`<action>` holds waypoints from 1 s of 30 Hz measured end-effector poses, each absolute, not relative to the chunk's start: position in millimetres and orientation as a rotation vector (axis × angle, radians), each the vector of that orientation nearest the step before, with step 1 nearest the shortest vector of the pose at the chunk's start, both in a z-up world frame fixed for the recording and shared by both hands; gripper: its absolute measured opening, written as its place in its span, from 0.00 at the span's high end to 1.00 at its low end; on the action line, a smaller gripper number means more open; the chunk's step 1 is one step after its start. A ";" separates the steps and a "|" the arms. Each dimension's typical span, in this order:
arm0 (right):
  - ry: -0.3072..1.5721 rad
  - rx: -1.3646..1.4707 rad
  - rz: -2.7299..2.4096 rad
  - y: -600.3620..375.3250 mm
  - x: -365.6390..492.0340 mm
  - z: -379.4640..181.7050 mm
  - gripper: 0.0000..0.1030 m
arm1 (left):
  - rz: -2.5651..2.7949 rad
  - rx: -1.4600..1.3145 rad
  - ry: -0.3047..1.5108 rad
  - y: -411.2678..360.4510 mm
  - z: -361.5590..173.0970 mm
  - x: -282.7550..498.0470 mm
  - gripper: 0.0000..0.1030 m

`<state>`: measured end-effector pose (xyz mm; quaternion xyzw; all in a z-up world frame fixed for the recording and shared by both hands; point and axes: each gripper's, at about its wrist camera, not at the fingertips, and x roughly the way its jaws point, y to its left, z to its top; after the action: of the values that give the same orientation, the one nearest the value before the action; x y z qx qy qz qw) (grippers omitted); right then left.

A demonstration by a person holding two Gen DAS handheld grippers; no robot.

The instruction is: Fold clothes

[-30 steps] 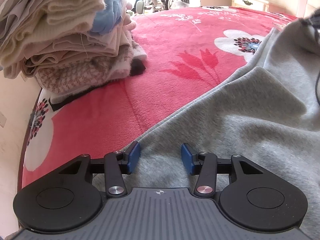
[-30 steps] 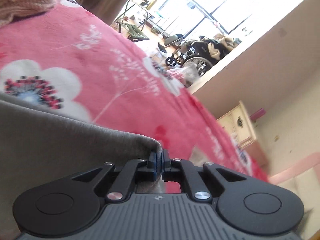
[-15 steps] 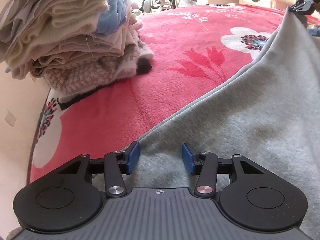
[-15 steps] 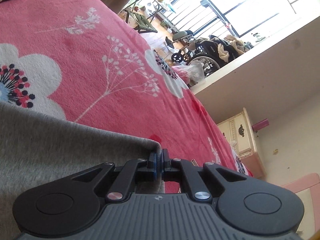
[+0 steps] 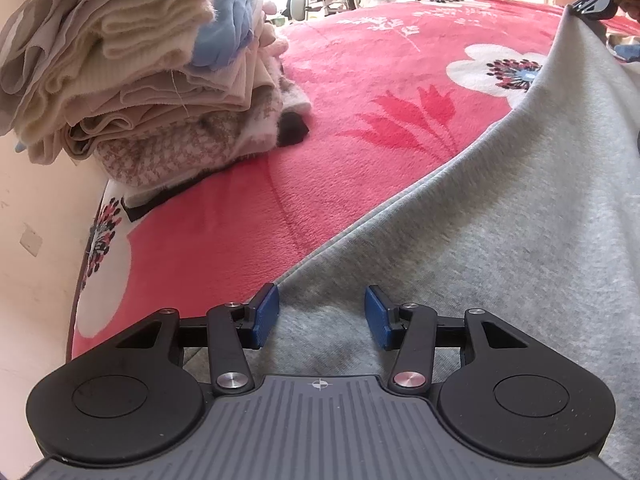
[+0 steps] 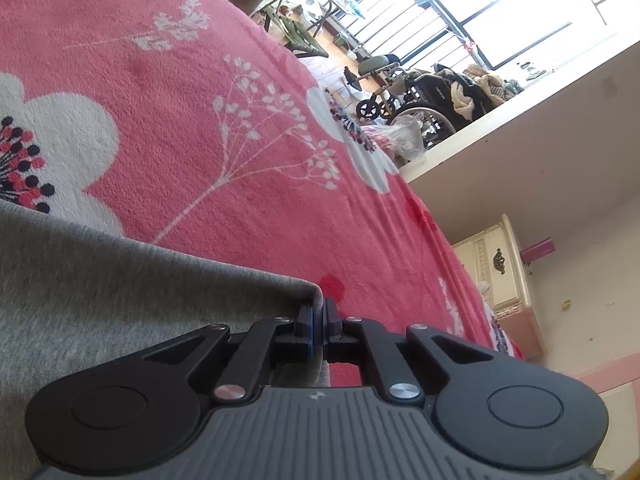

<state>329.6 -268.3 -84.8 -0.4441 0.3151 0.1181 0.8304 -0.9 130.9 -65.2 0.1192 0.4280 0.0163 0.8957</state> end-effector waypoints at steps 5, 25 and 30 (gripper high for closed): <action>0.680 -0.910 0.252 -268.6 338.7 -115.6 0.93 | 0.040 0.258 0.884 129.6 -66.5 -0.9 0.52; 0.664 -0.111 -0.137 -424.5 346.1 -62.8 0.56 | 0.067 0.316 0.896 123.0 -67.4 2.4 0.48; 0.649 0.044 -0.146 -457.4 271.2 -40.4 0.56 | 0.070 0.316 0.897 122.4 -67.5 2.2 0.48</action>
<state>271.2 -457.4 -40.4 0.0215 0.3183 -0.0719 0.9450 2.2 122.4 -67.5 0.1519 0.4316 0.0339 0.8885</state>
